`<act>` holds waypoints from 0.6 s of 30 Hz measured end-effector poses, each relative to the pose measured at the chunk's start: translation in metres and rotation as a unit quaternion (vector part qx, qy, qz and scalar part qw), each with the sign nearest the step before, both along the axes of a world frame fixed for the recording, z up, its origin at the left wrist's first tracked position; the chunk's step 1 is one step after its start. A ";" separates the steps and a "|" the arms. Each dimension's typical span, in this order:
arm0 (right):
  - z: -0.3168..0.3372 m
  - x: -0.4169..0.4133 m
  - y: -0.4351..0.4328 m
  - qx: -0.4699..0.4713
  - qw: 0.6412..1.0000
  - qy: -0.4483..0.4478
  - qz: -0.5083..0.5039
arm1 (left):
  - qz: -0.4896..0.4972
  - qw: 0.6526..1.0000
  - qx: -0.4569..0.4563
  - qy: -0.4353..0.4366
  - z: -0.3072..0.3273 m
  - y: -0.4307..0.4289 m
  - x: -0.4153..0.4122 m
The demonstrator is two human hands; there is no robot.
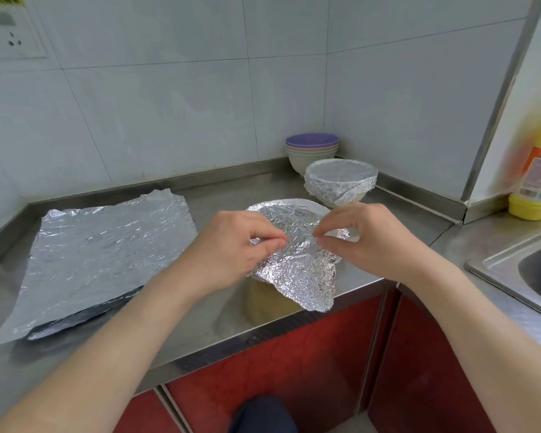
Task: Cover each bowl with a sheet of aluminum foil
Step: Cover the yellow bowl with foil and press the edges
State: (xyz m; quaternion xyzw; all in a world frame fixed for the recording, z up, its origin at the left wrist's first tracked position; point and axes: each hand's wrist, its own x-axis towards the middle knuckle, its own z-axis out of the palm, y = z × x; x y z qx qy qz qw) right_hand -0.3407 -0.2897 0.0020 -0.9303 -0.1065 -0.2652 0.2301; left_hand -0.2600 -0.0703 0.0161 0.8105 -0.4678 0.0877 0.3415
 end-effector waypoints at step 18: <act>-0.017 0.012 0.036 -0.161 0.986 -0.027 0.024 | -0.080 0.985 0.083 -0.125 -0.023 -0.005 0.015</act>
